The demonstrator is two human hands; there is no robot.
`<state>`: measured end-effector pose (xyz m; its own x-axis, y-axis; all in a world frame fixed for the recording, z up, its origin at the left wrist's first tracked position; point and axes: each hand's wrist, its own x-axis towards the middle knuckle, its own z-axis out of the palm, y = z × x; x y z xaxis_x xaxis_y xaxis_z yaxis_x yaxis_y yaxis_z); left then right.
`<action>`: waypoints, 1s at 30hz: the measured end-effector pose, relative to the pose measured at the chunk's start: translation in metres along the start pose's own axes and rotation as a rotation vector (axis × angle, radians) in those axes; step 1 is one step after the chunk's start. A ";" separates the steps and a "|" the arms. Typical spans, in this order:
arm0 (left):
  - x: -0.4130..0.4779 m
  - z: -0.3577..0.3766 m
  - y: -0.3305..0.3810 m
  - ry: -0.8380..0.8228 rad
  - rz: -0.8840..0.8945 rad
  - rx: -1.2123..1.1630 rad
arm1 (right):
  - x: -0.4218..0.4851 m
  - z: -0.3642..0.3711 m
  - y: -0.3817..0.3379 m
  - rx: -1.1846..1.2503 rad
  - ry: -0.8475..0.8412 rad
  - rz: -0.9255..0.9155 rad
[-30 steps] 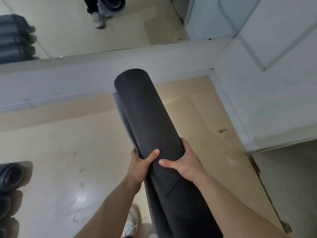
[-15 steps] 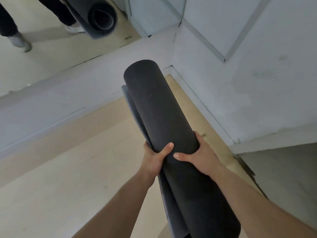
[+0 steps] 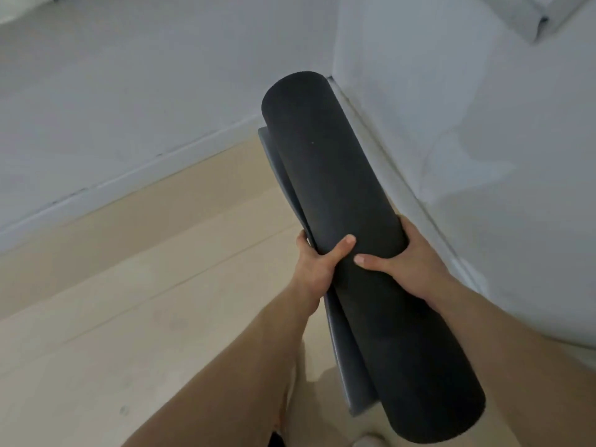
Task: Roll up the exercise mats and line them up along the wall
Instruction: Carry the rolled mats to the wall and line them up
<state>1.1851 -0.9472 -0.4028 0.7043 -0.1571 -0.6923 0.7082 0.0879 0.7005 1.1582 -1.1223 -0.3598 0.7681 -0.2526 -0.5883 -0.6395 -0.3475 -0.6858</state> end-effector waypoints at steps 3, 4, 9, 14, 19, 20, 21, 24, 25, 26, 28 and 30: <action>0.045 0.010 -0.011 -0.017 0.000 -0.018 | 0.042 -0.002 0.012 -0.011 0.017 -0.022; 0.058 0.013 -0.013 -0.016 -0.005 -0.021 | 0.056 -0.003 0.015 -0.018 0.017 -0.029; 0.117 0.021 -0.025 0.046 -0.048 0.105 | 0.102 0.002 0.024 -0.229 0.150 -0.029; 0.126 0.035 -0.033 0.084 -0.034 0.135 | 0.092 0.014 0.038 -0.619 0.141 0.005; 0.138 0.051 -0.030 0.043 -0.068 0.213 | 0.102 0.008 0.028 -0.777 0.233 -0.148; 0.138 0.049 -0.024 0.015 -0.098 0.249 | 0.102 0.008 0.027 -0.805 0.215 -0.152; 0.135 0.047 -0.017 -0.008 -0.129 0.294 | 0.100 0.008 0.026 -0.822 0.187 -0.140; 0.114 0.033 0.011 0.044 -0.141 0.516 | 0.089 0.003 0.012 -0.845 0.110 -0.070; 0.100 0.026 0.023 0.071 -0.135 0.581 | 0.082 0.001 0.003 -0.855 0.094 -0.054; 0.085 0.018 0.034 0.079 -0.130 0.629 | 0.075 -0.002 -0.008 -0.864 0.082 -0.045; 0.052 -0.004 0.052 0.072 -0.150 0.710 | 0.054 -0.006 -0.033 -0.871 0.061 -0.044; 0.015 -0.028 0.069 0.100 -0.180 0.773 | 0.031 -0.008 -0.062 -0.867 0.028 -0.059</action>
<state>1.2460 -0.9163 -0.3695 0.6092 -0.0122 -0.7929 0.6026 -0.6429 0.4729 1.2216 -1.1153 -0.3319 0.8068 -0.2305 -0.5439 -0.3582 -0.9231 -0.1402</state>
